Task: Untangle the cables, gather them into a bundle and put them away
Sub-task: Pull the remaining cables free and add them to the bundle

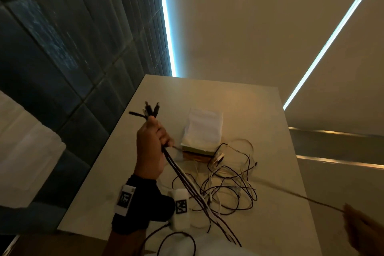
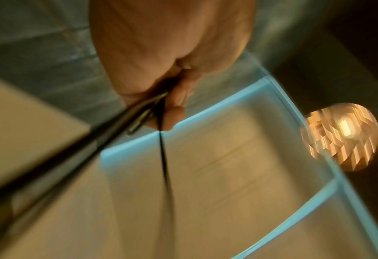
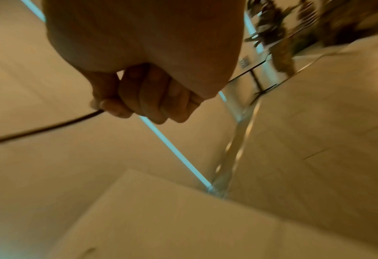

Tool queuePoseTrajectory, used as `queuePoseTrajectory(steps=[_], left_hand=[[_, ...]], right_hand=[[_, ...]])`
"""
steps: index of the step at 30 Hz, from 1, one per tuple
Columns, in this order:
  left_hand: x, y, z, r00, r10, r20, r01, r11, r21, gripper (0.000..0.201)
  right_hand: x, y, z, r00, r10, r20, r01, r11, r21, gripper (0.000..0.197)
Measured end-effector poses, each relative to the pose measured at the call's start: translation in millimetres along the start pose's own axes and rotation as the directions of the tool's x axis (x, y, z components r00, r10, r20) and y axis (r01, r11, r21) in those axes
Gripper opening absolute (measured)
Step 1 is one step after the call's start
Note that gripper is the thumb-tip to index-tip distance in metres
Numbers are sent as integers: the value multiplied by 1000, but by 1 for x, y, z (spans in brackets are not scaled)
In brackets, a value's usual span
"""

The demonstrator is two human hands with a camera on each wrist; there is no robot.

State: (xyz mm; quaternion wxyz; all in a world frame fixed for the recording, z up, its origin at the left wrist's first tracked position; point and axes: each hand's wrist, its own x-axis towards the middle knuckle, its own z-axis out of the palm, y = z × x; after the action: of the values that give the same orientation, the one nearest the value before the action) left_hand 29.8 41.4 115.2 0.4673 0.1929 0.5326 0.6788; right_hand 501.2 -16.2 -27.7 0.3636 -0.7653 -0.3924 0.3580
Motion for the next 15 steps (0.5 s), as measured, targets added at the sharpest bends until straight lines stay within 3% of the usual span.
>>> queuePoseTrajectory(steps=[1,2,4,7,8,11,13,15], left_hand=[[-1,0,1,996,-70,57,80,980,-183,37],[-4,-2,5,986,-115,123,146,947,-286,37],[-12,-9,19,968,-135,210,196,931,-308,37],[-21,-12,36,955,-101,278,180,943,-278,36],[-22,-11,39,953,-88,291,171,947,-273,36],[-26,-12,46,941,-79,328,173,948,-266,36],[-30,-13,51,935,-92,342,185,951,-249,36],[-33,-13,54,932,-100,347,189,954,-233,35]], right_hand=[[6,18,-3,999,13,-39,-15,997,-70,99],[6,26,-1,998,10,-60,-19,987,-157,104],[2,24,4,998,48,-46,-62,923,-380,83],[-1,-6,21,988,83,132,26,744,-668,25],[3,-16,25,988,46,145,67,726,-685,24],[-15,-78,54,946,-272,175,323,836,-445,18],[-38,-131,85,832,-473,289,537,817,-210,18],[-64,-174,116,674,-587,448,662,749,-15,23]])
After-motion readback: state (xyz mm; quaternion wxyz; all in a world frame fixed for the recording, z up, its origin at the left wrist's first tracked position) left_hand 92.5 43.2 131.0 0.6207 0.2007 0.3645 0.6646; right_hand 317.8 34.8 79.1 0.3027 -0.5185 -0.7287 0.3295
